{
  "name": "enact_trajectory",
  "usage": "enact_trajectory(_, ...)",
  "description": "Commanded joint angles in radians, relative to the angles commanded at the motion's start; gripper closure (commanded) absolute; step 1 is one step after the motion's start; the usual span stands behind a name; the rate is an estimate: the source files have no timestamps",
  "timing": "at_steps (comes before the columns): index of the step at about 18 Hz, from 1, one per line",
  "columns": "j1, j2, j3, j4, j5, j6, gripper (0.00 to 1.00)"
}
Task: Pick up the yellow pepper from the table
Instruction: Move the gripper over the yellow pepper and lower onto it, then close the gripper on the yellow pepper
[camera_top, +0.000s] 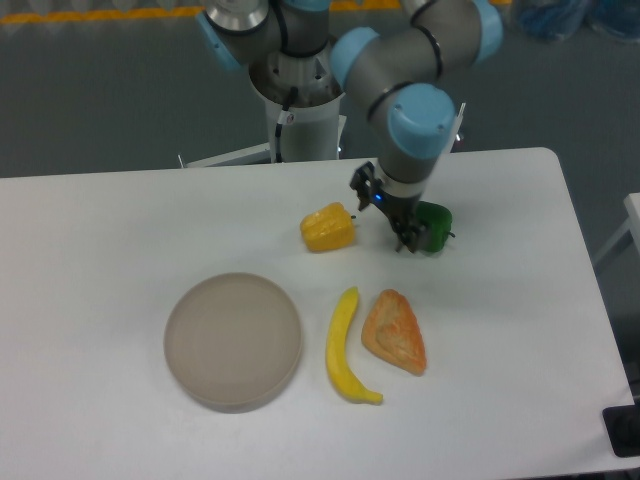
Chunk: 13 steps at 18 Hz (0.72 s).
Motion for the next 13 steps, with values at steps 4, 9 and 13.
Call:
enact_trajectory(4,-0.057,0.005,-0.051,0.053,0.002,-0.07,0.0)
enact_trajectory(9,-0.09,-0.04,-0.063,0.08,0.002,-0.1,0.0)
enact_trajectory(13,-0.097,-0.064,-0.069,0.081,0.0,-0.103,0.0)
